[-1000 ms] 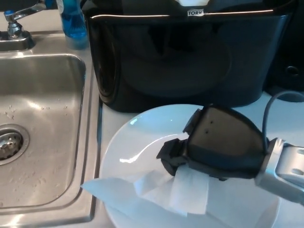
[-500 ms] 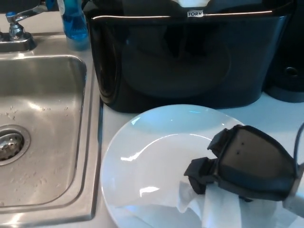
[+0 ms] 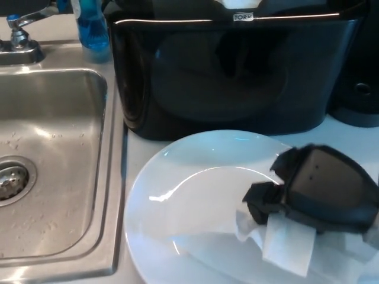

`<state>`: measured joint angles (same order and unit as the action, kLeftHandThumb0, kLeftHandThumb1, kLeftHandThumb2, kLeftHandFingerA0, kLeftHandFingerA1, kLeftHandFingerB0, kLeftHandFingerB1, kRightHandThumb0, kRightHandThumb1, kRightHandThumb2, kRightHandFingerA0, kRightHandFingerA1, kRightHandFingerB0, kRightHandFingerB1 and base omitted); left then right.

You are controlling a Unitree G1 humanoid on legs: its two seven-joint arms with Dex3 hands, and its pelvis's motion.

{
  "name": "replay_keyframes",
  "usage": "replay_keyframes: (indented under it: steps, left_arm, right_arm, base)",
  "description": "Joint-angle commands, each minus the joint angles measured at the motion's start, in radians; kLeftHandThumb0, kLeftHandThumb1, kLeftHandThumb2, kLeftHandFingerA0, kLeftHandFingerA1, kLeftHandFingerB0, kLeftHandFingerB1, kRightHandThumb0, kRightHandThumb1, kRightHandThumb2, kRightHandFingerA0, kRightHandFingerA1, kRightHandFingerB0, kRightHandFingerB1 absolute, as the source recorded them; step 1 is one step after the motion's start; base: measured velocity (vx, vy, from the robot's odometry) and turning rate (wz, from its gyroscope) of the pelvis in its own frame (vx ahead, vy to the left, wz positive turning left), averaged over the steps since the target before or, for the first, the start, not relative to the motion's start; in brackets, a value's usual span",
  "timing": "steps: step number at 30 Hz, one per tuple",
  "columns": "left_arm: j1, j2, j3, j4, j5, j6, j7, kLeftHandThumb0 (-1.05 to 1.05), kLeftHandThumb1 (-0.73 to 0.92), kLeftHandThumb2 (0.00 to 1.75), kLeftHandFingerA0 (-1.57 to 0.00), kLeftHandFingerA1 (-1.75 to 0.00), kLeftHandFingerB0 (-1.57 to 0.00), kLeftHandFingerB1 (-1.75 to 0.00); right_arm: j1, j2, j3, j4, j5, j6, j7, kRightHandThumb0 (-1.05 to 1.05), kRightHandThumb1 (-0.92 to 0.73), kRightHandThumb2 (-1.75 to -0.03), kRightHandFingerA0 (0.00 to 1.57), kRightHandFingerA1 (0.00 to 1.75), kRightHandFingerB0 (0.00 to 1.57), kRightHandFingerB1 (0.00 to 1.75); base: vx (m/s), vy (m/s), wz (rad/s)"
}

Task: Walk towards the tissue paper container and pull out a piece of tissue paper and use it to wipe the plate

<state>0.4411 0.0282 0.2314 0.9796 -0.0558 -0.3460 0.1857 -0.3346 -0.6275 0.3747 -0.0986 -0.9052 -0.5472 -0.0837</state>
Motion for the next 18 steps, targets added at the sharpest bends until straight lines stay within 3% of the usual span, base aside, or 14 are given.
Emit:
replay_keyframes:
  steps: [1,6,7,11,12,13,18]
  left_arm:
    - [0.01,0.001,0.002,-0.006,0.003,-0.033,0.006,-0.13,0.65,0.66,-0.92,-0.9,-0.81,-0.7]
    - [0.01,-0.001,0.002,0.003,0.002,-0.042,0.002,-0.15,0.64,0.65,-0.92,-0.9,-0.82,-0.7]
    - [0.021,-0.007,-0.003,-0.009,0.007,-0.044,0.007,-0.17,0.65,0.64,-0.91,-0.91,-0.81,-0.7]
    - [0.024,-0.008,-0.004,-0.013,0.007,-0.043,0.008,-0.17,0.65,0.64,-0.91,-0.91,-0.81,-0.7]
    - [0.03,-0.011,-0.005,-0.024,0.007,-0.025,0.013,-0.17,0.66,0.63,-0.92,-0.9,-0.8,-0.69]
    - [0.021,-0.007,-0.001,-0.001,0.004,-0.034,0.01,-0.18,0.66,0.61,-0.93,-0.9,-0.82,-0.7]
    - [0.021,-0.002,-0.003,0.024,0.007,-0.049,0.006,-0.19,0.66,0.59,-0.94,-0.88,-0.83,-0.68]
  right_arm:
    - [-0.032,0.005,0.006,0.023,-0.037,0.002,0.03,-0.17,-0.42,-1.25,1.04,1.71,0.94,1.04]
    - [-0.087,0.031,0.013,0.025,-0.058,0.016,0.043,-0.2,-0.45,-1.24,1.09,1.7,0.94,1.0]
    - [-0.137,0.063,0.035,0.052,-0.069,0.017,0.049,-0.29,-0.53,-1.22,1.28,1.38,0.96,1.08]
    - [-0.146,0.07,0.037,0.062,-0.072,0.014,0.049,-0.29,-0.53,-1.22,1.28,1.38,0.96,1.08]
    - [-0.182,0.1,0.059,0.102,-0.087,0.015,0.038,-0.27,-0.42,-1.25,1.06,1.74,0.94,1.13]
    - [-0.196,0.114,0.066,0.122,-0.088,0.018,0.037,-0.3,-0.5,-1.17,1.3,1.35,0.94,0.97]
    - [-0.246,0.167,0.11,0.215,-0.128,0.031,0.0,-0.3,-0.49,-1.14,1.31,1.37,0.9,0.92]
  base:
    - [0.0,0.0,0.0]
    - [0.0,0.0,0.0]
    - [0.0,0.0,0.0]
    - [0.0,0.0,0.0]
    - [0.0,0.0,0.0]
    - [0.0,0.0,0.0]
    - [0.0,0.0,0.0]
